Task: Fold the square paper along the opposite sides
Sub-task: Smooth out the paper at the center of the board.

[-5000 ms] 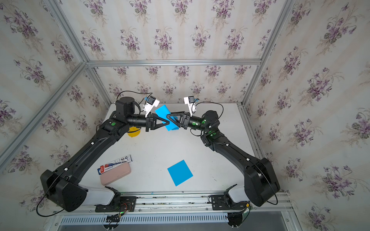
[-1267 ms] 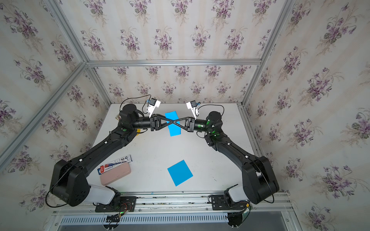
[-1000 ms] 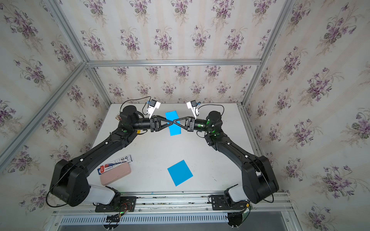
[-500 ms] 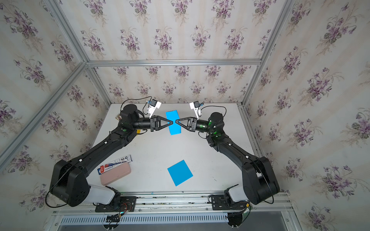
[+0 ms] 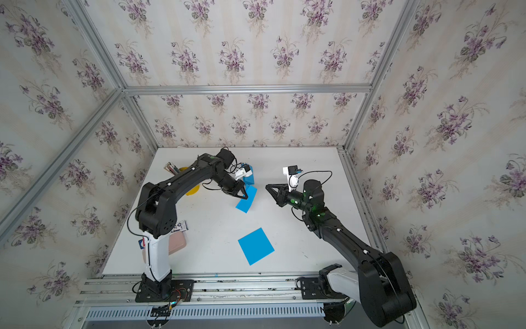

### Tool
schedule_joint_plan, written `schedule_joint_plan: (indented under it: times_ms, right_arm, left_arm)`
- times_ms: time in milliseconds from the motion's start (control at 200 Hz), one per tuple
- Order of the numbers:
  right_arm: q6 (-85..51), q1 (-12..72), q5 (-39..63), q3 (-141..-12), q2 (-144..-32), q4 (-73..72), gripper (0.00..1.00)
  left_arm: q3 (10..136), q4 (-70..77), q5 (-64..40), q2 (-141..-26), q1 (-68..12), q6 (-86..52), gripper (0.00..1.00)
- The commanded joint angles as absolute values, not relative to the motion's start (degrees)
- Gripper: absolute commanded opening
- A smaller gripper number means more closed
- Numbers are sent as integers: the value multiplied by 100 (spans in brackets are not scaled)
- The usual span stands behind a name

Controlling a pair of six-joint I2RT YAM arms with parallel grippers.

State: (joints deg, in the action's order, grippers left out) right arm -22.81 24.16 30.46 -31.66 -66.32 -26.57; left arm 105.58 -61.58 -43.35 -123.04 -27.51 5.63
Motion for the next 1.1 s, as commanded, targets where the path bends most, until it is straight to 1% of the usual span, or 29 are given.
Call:
schedule_joint_plan:
  times_ms: [0, 40, 70, 115, 215, 305, 380, 515, 704, 854, 1099]
  right_arm:
    - [-1205, 2872, 1308, -2809, -6436, -2359, 13]
    - [-1072, 3035, 915, -2593, -6357, -2546, 11]
    - [-962, 3372, 682, -2426, -6314, -2719, 10]
    - [-864, 3524, 462, -2181, -6290, -3017, 9]
    - [-735, 3672, 298, -1844, -6422, -3547, 8]
    - [-563, 3726, 189, -1735, -6706, -3805, 5]
    - [-444, 3735, 171, -1693, -6970, -4130, 0]
    - [-267, 3747, 325, -1746, -7535, -4667, 0]
    - [26, 3771, 423, -2079, -8178, -4682, 0]
    - [-38, 3779, 661, -2302, -8825, -4864, 0]
    - [-210, 3795, 722, -2768, -9780, -5035, 0]
  left_arm:
    - [11604, -7694, -4350, -13018, -2915, 1660, 0]
    - [11875, -7790, -4458, -13232, -2922, 1784, 0]
    - [12105, -7877, -4478, -13385, -2927, 1882, 0]
    - [12445, -7997, -4504, -13608, -2927, 2003, 0]
    - [13231, -8201, -4627, -14159, -2937, 2138, 0]
    - [13638, -8191, -4434, -14561, -2961, 2062, 0]
    - [13584, -8211, -4532, -14787, -3016, 2085, 0]
    - [13644, -8113, -4081, -14989, -3096, 2160, 0]
    - [13789, -7803, -3607, -15107, -3094, 2249, 0]
    - [13814, -7556, -3594, -15152, -3111, 2285, 0]
    - [13383, -7373, -3544, -15063, -3094, 2502, 0]
